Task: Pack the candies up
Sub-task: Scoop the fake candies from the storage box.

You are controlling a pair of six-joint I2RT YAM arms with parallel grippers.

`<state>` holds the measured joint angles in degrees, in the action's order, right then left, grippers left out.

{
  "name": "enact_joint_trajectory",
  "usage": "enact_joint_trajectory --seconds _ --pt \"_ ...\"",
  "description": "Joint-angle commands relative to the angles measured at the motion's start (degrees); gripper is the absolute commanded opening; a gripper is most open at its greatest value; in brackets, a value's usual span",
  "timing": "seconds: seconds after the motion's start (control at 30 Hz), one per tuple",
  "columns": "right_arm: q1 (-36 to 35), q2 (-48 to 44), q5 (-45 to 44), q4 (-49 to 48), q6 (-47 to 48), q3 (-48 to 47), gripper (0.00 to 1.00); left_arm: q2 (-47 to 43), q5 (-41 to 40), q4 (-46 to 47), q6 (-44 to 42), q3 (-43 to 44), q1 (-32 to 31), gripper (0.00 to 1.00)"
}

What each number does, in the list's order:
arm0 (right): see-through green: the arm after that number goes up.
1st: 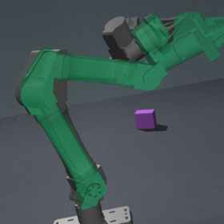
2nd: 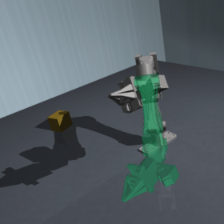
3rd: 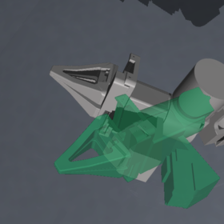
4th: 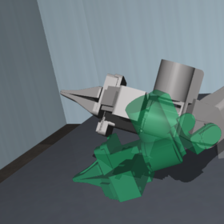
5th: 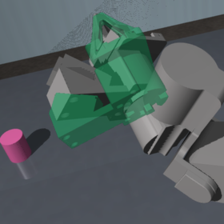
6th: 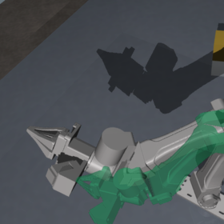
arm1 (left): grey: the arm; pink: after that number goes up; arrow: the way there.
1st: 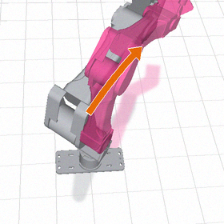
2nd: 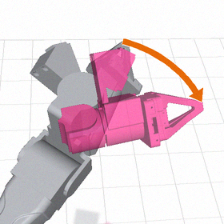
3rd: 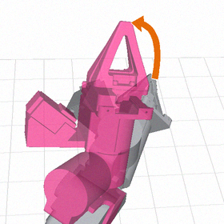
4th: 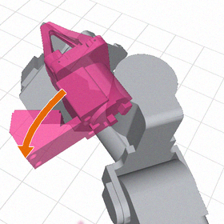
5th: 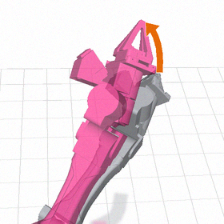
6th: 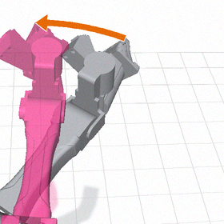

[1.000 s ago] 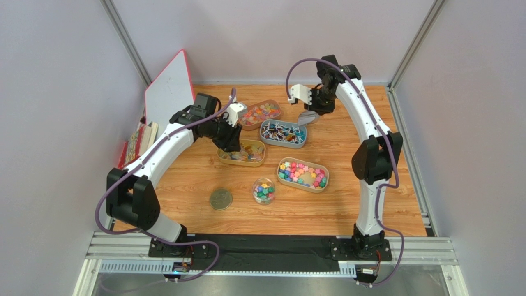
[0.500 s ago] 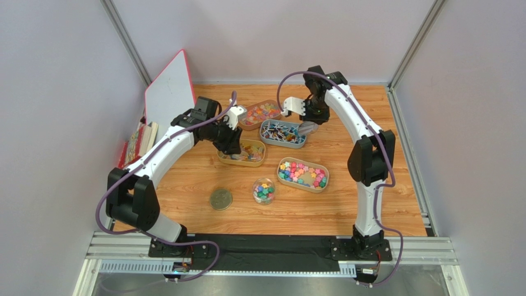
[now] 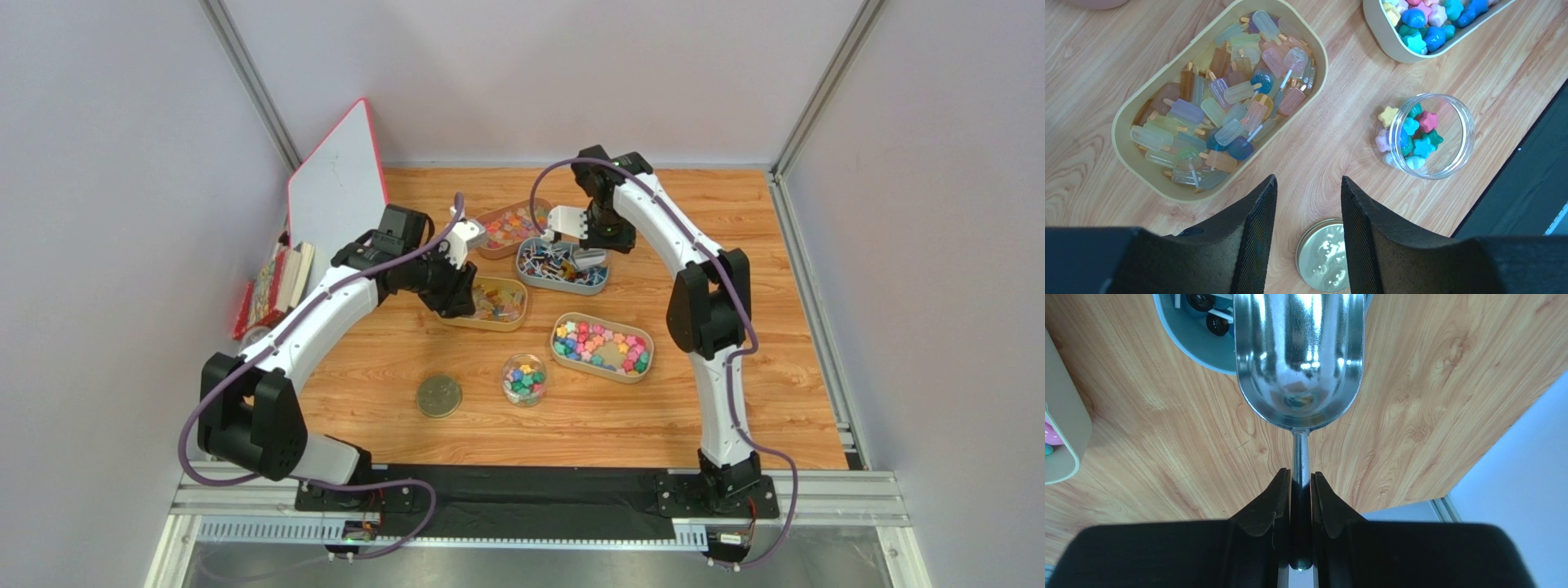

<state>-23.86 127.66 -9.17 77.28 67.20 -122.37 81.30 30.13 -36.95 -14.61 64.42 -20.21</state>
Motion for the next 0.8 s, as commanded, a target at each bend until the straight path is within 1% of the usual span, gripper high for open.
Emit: enact_joint_trajectory --seconds 0.0,0.17,0.37,0.77 --pt "-1.7 1.6 -2.6 18.3 -0.9 -3.9 0.0 -1.6 1.0 2.6 -0.1 -0.4 -0.3 0.5" --pt "-2.7 4.9 -2.6 18.2 -3.3 -5.8 0.0 -1.7 0.8 2.5 -0.2 -0.2 -0.3 0.5" --pt "-3.7 7.3 -0.5 18.2 -5.9 -6.4 0.0 -1.5 0.6 2.5 -0.4 -0.4 -0.4 0.5" --pt "-3.6 10.3 5.6 18.2 -15.1 -8.8 0.0 -1.4 0.6 2.8 0.1 -0.6 -0.4 0.5"
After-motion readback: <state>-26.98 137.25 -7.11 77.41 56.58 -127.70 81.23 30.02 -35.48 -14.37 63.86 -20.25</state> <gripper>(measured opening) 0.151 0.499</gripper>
